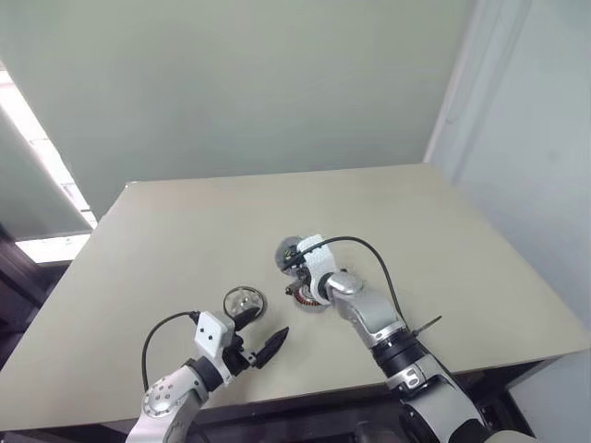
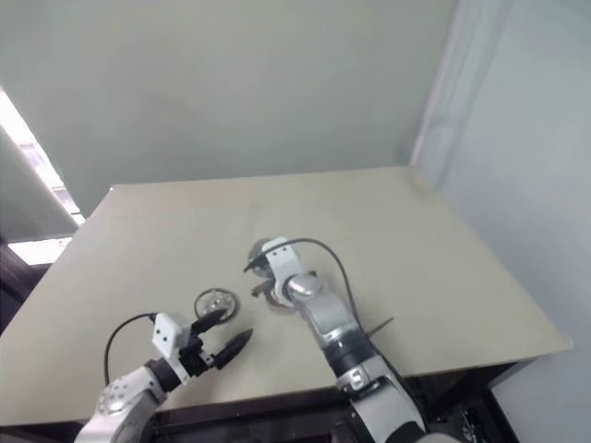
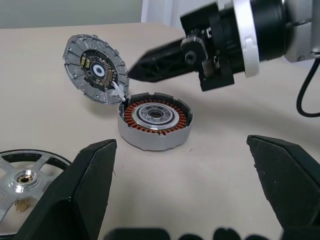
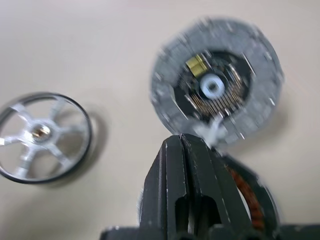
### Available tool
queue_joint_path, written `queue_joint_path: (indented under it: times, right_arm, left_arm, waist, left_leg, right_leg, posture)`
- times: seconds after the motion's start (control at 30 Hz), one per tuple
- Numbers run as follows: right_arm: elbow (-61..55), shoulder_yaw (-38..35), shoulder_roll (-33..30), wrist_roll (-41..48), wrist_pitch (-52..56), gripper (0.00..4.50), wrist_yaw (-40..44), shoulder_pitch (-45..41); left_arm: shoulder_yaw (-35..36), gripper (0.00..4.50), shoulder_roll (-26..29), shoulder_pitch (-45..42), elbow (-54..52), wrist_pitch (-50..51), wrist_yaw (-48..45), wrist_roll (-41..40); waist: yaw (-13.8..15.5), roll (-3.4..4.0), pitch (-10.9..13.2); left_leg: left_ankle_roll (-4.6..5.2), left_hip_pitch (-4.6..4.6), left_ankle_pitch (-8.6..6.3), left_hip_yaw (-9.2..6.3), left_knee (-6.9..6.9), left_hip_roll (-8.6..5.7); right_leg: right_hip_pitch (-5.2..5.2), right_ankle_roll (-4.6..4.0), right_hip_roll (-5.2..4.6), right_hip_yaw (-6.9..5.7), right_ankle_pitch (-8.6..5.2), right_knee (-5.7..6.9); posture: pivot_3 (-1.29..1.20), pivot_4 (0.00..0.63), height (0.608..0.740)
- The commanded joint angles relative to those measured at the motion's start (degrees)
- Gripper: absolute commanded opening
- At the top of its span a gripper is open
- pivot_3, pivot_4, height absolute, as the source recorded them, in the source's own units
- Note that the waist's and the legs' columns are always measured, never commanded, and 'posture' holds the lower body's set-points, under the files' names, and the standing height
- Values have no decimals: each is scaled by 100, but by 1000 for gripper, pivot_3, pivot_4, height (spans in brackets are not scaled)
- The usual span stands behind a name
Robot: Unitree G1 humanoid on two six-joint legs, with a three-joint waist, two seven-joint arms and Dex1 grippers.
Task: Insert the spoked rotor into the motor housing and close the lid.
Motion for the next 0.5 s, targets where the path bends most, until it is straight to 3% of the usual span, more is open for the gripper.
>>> queue_joint_path:
  times: [0.03, 0.13, 0.33, 0.5]
  right_arm:
    - [-315, 262, -329, -128, -109, 32, 578, -241]
    - [-463, 408, -677, -218, 205, 603, 907, -247]
    - [-665, 491, -1139, -440, -241, 2722, 1087, -127]
    - [-763, 864, -1801, -664, -688, 4453, 1856, -128]
  left_arm:
    - [87, 4500, 52, -69, -152, -94, 10, -27]
    - [111, 4500, 69, -78, -144, -94, 13, -34]
    - [127, 4500, 100, -118, -123, -80, 3, -49]
    - [153, 4500, 164, -146, -92, -22, -22, -71]
  waist:
    - [4, 0, 0]
    - [22, -1, 0]
    - [12, 0, 1]
    - [16, 0, 0]
  left_leg:
    - [0, 0, 0, 0, 0, 0]
    - [0, -1, 0, 0, 6, -2]
    - [0, 0, 0, -1, 2, -1]
    - [0, -1, 0, 1, 4, -2]
  right_leg:
    - [0, 0, 0, 0, 0, 0]
    - [3, 0, -2, 0, 0, -2]
    - [0, 0, 1, 0, 0, 1]
    - [2, 0, 0, 0, 0, -2]
  posture:
    - [0, 0, 740]
    - [0, 0, 740]
    - [0, 0, 740]
    - [0, 0, 740]
